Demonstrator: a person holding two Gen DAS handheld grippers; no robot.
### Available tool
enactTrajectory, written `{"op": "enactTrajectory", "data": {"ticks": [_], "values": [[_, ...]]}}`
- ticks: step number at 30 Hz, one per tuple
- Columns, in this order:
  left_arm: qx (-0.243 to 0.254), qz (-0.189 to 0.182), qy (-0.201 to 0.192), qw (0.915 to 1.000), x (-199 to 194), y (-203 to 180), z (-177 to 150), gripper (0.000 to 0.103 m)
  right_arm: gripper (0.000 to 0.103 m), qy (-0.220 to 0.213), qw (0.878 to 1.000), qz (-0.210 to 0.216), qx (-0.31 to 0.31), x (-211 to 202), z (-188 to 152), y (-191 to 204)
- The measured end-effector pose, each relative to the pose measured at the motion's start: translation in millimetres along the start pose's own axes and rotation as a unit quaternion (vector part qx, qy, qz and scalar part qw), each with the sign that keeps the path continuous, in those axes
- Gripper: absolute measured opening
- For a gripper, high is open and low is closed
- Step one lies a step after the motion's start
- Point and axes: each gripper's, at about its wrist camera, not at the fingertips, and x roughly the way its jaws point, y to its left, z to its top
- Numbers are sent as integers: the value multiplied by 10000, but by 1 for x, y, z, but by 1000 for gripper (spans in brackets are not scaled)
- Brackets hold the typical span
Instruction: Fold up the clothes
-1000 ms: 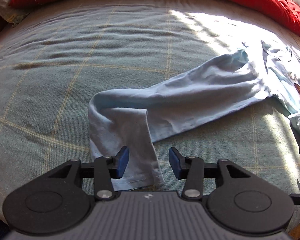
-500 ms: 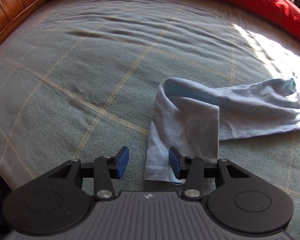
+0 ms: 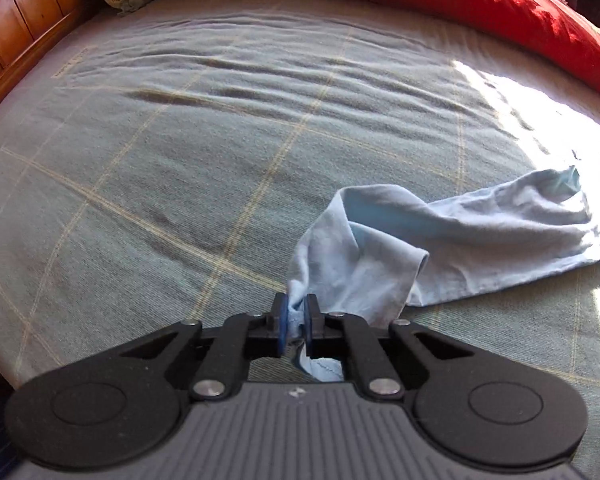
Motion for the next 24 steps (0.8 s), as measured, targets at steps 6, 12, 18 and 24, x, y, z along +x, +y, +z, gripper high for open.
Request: {"op": "enactTrajectory", "data": {"ticks": [6, 12, 18, 24], "values": [[239, 361, 10, 9991, 5, 34, 20, 6, 103, 3, 10000, 20, 64, 3, 3, 3], [407, 573, 131, 9974, 7, 34, 28, 15, 103, -40, 10000, 6, -23, -1, 6, 4], [1104, -60, -413, 9930, -5, -17, 66, 24, 103, -159, 9999, 32, 41, -8, 9, -4], [1933, -1360, -585, 9699, 10, -120, 115, 43, 103, -350, 9992, 99, 184, -15, 12, -16]]}}
